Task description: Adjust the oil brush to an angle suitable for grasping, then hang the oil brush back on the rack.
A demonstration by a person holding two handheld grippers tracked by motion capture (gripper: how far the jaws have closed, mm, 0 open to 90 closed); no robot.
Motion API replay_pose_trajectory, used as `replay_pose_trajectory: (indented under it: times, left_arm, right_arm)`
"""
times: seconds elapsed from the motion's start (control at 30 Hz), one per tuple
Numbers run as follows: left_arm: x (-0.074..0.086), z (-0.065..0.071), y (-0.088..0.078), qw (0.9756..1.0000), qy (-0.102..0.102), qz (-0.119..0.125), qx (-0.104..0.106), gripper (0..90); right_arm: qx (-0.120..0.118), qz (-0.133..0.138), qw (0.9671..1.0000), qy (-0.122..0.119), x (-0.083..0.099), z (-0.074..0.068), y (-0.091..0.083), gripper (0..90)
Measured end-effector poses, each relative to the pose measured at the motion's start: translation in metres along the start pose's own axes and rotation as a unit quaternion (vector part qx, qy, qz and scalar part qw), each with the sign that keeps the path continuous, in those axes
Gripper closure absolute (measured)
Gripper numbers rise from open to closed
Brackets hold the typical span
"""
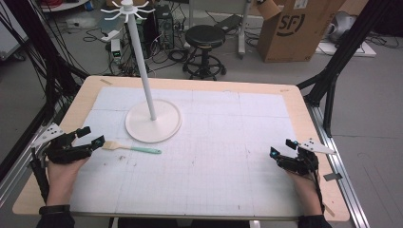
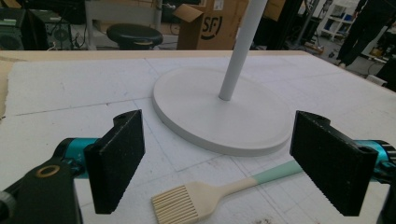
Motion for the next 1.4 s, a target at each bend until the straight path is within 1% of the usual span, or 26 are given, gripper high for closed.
replay_pose_trajectory:
  times: [0.1,0.27,0.37,0.47,0.5,0.57,0.63,0.67,0.77,0.8,0.87,0.9,0.93,1.0,1.03,1.13,1.23,1.27,1.4]
  left_arm:
    - [0.000,0.000,0.001,1.0000,0.001,-0.005,-0.001,18.5]
    - [0.000,0.000,0.000,1.0000,0.003,-0.002,0.002,18.8]
    - [0.000,0.001,0.001,1.0000,0.005,-0.003,0.008,18.9]
    - [-0.003,0.004,0.001,0.9996,0.015,-0.009,0.021,18.9]
    - [-0.004,0.004,0.002,0.9993,0.022,-0.014,0.027,18.7]
    - [-0.005,0.006,0.003,0.9986,0.037,-0.022,0.032,18.7]
    - [-0.007,0.007,0.005,0.9979,0.041,-0.026,0.043,18.7]
    - [-0.007,0.008,0.006,0.9972,0.047,-0.033,0.049,18.7]
    - [-0.008,0.014,0.010,0.9946,0.063,-0.050,0.066,18.7]
    - [-0.009,0.017,0.012,0.9931,0.072,-0.058,0.073,18.7]
    - [-0.010,0.022,0.016,0.9900,0.088,-0.071,0.085,18.8]
    - [-0.011,0.025,0.018,0.9884,0.095,-0.074,0.092,18.9]
    - [-0.011,0.027,0.021,0.9872,0.099,-0.075,0.100,19.0]
    - [-0.009,0.029,0.025,0.9848,0.103,-0.090,0.107,19.4]
    - [-0.008,0.029,0.028,0.9833,0.107,-0.100,0.109,19.5]
    - [-0.005,0.030,0.035,0.9792,0.114,-0.122,0.115,19.8]
    - [-0.004,0.030,0.041,0.9759,0.121,-0.140,0.117,19.8]
    - [-0.004,0.030,0.043,0.9751,0.121,-0.145,0.116,20.1]
    - [-0.004,0.031,0.054,0.9703,0.130,-0.167,0.117,20.1]
  right_arm:
    - [0.001,-0.001,1.0000,0.001,0.000,0.000,0.000,22.1]
    - [0.000,-0.001,1.0000,0.000,0.000,0.000,0.000,22.1]
    - [0.000,-0.003,1.0000,0.001,0.000,-0.001,0.000,22.1]
    - [0.000,-0.002,1.0000,0.001,0.000,-0.001,0.000,22.1]
    - [0.000,-0.001,1.0000,0.003,0.000,-0.001,0.000,22.1]
    - [0.001,-0.002,1.0000,0.001,-0.001,-0.002,0.002,22.2]
    - [0.000,0.000,1.0000,0.000,-0.001,-0.002,0.002,22.2]
    - [0.001,-0.001,1.0000,0.000,-0.001,-0.002,0.002,22.2]
    - [0.000,-0.003,1.0000,0.002,-0.001,-0.002,0.001,22.2]
    - [-0.002,0.003,1.0000,-0.002,-0.002,-0.002,0.001,22.3]
    - [-0.003,0.003,1.0000,-0.002,-0.002,-0.002,0.001,22.3]
    - [-0.003,0.000,1.0000,-0.002,-0.002,-0.002,0.000,22.3]
    - [-0.002,0.003,1.0000,-0.003,-0.003,-0.002,0.000,22.3]
    - [-0.003,0.006,1.0000,-0.003,-0.003,-0.002,0.000,22.3]
    - [-0.003,0.001,1.0000,-0.002,-0.003,-0.003,0.001,22.2]
    - [-0.003,-0.001,1.0000,-0.005,-0.002,-0.003,0.002,22.3]
    - [-0.004,-0.001,1.0000,-0.004,-0.002,-0.003,0.002,22.3]
    - [-0.004,-0.002,1.0000,-0.005,-0.002,-0.002,0.002,22.3]
    - [-0.004,-0.002,1.0000,-0.004,-0.002,-0.003,0.002,22.3]
Point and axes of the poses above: each handheld gripper's, and its own axes: y roughly forward along the jaws, x roughly out of its underside, z roughly to its right, the point moved 2 cm from there along y, roughly forward along the jaws, and after that the axes turned 6 degrees about x, right-handed, at the moved point
